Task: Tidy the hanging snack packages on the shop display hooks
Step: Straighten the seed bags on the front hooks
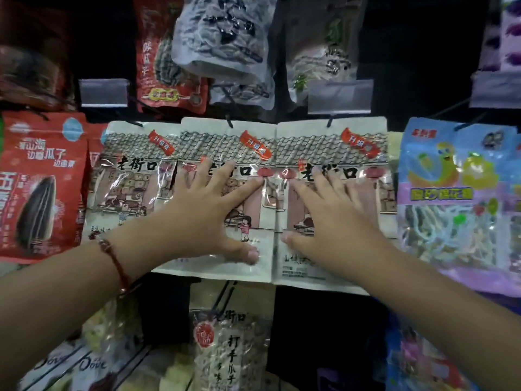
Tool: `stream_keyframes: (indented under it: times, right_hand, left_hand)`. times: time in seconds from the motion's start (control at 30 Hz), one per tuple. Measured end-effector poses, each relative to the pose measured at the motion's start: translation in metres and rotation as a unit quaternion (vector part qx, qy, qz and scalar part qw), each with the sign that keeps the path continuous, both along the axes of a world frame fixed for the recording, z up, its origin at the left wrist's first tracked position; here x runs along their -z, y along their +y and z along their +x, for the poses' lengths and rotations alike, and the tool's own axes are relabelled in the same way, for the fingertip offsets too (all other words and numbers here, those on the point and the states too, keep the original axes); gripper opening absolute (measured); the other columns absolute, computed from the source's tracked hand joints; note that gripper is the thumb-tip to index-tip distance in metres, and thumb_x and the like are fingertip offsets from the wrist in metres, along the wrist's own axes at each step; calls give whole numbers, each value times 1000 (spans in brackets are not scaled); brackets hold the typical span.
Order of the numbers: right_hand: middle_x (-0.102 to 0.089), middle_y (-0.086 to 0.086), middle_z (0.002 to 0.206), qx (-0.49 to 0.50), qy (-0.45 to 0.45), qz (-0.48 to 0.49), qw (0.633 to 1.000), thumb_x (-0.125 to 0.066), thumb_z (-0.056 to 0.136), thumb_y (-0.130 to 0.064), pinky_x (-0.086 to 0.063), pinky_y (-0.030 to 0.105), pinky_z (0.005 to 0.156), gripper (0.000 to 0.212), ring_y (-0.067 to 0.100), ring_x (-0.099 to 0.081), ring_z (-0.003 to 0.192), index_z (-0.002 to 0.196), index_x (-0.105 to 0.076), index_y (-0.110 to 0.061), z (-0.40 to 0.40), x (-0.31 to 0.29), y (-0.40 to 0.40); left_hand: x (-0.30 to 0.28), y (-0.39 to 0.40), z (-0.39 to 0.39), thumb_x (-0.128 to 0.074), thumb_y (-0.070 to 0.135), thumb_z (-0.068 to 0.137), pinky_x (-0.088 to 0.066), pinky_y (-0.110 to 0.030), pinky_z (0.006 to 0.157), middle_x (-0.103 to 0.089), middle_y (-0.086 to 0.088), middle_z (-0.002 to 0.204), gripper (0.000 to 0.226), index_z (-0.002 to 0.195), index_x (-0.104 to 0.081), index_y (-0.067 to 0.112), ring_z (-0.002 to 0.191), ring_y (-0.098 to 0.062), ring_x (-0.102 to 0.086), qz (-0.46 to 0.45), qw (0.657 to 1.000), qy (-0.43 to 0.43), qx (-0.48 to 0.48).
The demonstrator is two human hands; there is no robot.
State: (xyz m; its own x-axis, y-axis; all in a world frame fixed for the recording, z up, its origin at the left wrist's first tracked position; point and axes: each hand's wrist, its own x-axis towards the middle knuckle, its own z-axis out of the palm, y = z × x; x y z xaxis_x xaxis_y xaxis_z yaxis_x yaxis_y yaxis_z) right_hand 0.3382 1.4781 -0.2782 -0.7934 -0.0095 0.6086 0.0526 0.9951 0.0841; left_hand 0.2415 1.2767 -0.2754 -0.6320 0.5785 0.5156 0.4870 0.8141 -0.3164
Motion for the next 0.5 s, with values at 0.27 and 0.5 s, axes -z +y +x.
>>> stream_keyframes:
  times: [0.27, 0.5]
  right_hand:
    - [-7, -2, 167, -49, -3, -5, 999, -33, 81, -77, 7, 32, 117, 88, 19, 3, 152, 157, -10, -39, -27, 2, -5]
    - [10, -3, 166, -46, -137, -112, 983, -45, 84, -63, 5, 51, 118, 83, 35, 13, 150, 156, -8, -44, -11, -50, -41]
  left_hand:
    - [6, -14, -15, -21, 103, 67, -7, -59, 115, -14, -14, 166, 110, 158, -15, 41, 146, -51, -17, -21, 995, 80, 53]
    - [-44, -35, -10, -35, 92, 73, -11, -72, 114, -19, -18, 164, 99, 155, -30, 37, 146, -44, -23, -9, 998, -56, 3]
